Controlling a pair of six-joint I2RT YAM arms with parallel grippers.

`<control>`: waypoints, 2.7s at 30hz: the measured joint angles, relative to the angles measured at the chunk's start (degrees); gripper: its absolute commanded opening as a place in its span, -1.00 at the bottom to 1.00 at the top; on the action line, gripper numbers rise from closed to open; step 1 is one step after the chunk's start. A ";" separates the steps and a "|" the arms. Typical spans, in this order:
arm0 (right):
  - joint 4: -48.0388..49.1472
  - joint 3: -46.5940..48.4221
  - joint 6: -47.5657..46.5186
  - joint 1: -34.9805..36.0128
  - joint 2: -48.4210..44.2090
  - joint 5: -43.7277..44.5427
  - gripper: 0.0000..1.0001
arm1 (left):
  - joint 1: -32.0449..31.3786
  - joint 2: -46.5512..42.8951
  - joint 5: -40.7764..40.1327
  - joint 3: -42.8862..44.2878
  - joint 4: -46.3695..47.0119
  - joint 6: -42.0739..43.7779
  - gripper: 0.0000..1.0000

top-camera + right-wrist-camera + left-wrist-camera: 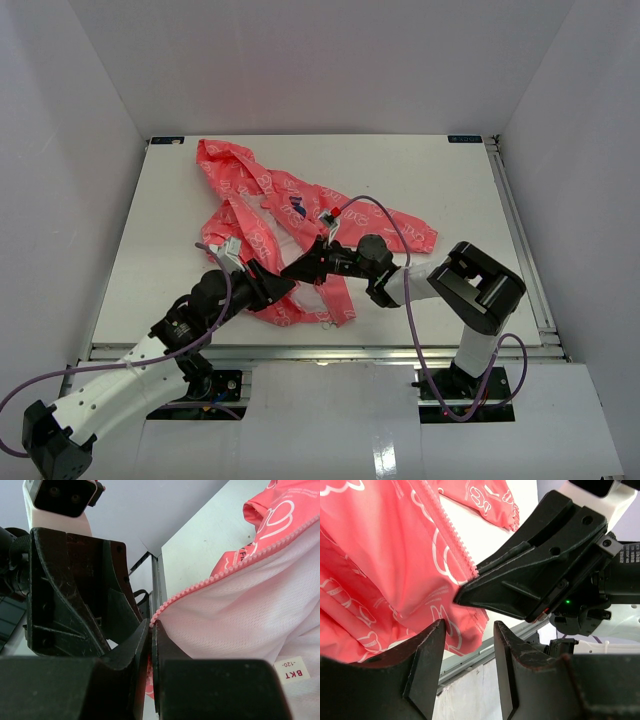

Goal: Zip up the jacket

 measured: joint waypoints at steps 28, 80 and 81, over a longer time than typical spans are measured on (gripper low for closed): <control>-0.06 -0.32 -0.85 2.23 0.00 3.91 -0.85 | 0.00 -0.81 -0.98 -2.45 1.10 -2.54 -0.81; -77.60 4.24 -22.41 5.41 -19.79 48.15 0.03 | -0.09 -0.59 -4.91 -4.33 1.93 17.38 -1.00; -78.89 4.24 -22.70 5.93 -21.13 48.74 0.03 | -0.09 -0.53 -4.95 -4.39 1.94 17.38 -1.00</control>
